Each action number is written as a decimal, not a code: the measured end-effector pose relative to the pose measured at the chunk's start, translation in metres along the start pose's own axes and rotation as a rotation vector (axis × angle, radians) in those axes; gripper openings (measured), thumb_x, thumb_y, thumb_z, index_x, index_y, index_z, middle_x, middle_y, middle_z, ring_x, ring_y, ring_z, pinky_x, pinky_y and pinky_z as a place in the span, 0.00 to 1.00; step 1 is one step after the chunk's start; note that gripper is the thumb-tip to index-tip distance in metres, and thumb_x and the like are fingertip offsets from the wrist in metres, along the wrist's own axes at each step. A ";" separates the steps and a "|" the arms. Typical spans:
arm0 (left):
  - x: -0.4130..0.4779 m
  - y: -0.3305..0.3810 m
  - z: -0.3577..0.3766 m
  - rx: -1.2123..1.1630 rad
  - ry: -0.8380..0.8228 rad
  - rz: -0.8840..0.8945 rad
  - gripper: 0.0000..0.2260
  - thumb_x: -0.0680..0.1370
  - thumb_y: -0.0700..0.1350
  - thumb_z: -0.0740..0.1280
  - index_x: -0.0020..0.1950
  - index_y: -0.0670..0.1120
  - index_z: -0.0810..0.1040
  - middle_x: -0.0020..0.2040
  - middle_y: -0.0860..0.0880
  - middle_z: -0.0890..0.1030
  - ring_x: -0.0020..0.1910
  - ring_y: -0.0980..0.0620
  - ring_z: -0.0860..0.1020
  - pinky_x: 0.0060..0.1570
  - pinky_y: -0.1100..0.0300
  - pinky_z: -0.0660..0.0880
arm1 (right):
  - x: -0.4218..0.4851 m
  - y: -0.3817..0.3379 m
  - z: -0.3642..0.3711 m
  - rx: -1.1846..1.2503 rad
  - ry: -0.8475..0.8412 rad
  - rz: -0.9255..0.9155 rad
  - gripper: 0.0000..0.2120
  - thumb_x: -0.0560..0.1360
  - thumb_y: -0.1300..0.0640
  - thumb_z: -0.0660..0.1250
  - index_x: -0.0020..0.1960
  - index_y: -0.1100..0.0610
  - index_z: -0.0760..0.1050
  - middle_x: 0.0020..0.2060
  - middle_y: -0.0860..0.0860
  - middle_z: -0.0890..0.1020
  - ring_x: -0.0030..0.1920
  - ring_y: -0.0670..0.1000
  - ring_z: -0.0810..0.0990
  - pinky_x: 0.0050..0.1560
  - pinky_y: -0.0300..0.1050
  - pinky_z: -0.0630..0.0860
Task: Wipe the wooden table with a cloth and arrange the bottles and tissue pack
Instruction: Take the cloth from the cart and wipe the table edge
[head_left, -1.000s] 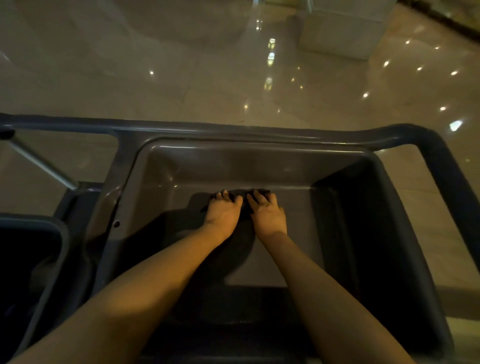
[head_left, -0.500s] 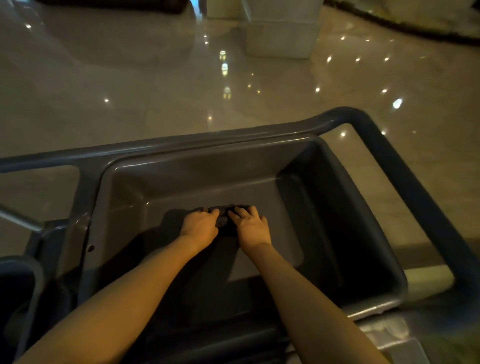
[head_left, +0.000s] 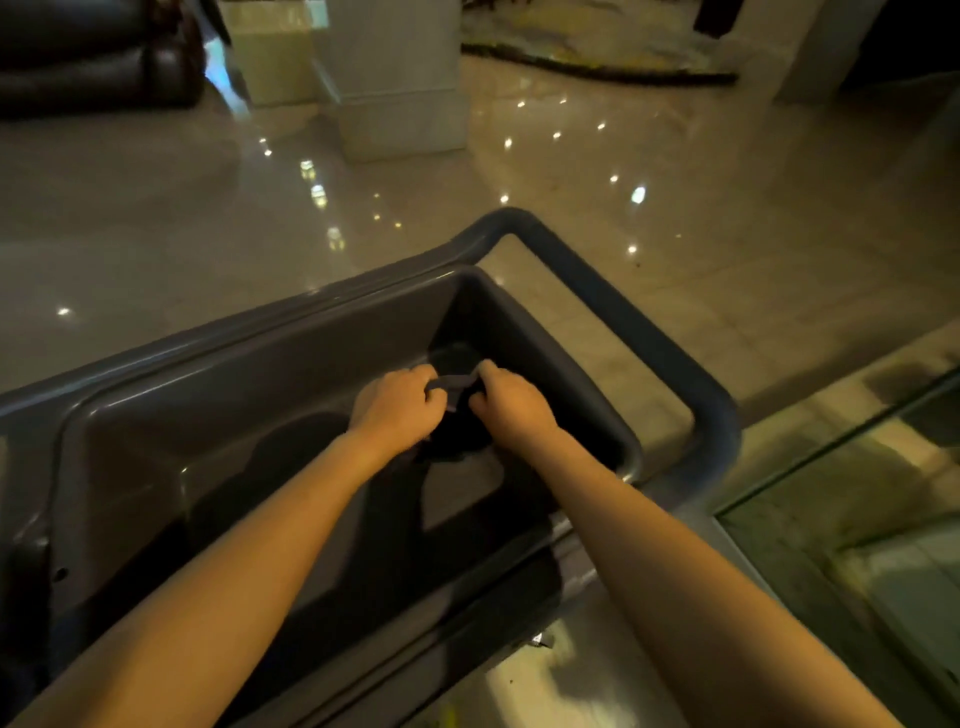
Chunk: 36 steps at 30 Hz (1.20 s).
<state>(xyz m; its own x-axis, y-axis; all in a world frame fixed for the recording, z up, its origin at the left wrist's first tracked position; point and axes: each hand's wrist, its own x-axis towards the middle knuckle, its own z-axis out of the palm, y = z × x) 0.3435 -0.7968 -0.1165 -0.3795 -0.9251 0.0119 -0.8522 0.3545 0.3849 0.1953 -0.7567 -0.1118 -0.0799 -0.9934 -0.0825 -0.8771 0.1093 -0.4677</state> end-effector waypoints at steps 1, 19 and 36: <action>0.003 0.015 -0.005 -0.032 -0.001 0.047 0.08 0.75 0.50 0.58 0.46 0.48 0.73 0.46 0.43 0.81 0.44 0.42 0.78 0.37 0.56 0.66 | -0.006 0.008 -0.017 0.041 0.029 0.009 0.08 0.76 0.57 0.60 0.53 0.60 0.69 0.52 0.62 0.79 0.52 0.63 0.78 0.43 0.50 0.70; -0.036 0.378 0.006 -0.386 -0.331 0.849 0.10 0.78 0.48 0.65 0.50 0.43 0.80 0.42 0.46 0.81 0.42 0.50 0.76 0.40 0.60 0.69 | -0.278 0.219 -0.243 0.095 0.419 0.299 0.10 0.77 0.59 0.61 0.56 0.58 0.76 0.46 0.52 0.79 0.47 0.49 0.76 0.44 0.41 0.68; -0.279 0.626 0.165 -0.237 -0.886 1.857 0.09 0.78 0.50 0.64 0.51 0.46 0.79 0.45 0.51 0.80 0.44 0.55 0.76 0.38 0.63 0.66 | -0.650 0.253 -0.189 0.205 0.718 1.192 0.13 0.73 0.54 0.70 0.55 0.58 0.78 0.48 0.54 0.82 0.50 0.50 0.78 0.49 0.45 0.72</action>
<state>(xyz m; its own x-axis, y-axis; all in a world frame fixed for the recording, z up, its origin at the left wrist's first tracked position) -0.1437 -0.2942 -0.0310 -0.6381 0.7607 0.1188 0.6895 0.4960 0.5278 -0.0643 -0.0904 -0.0102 -0.9920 -0.0954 -0.0830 -0.0328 0.8280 -0.5598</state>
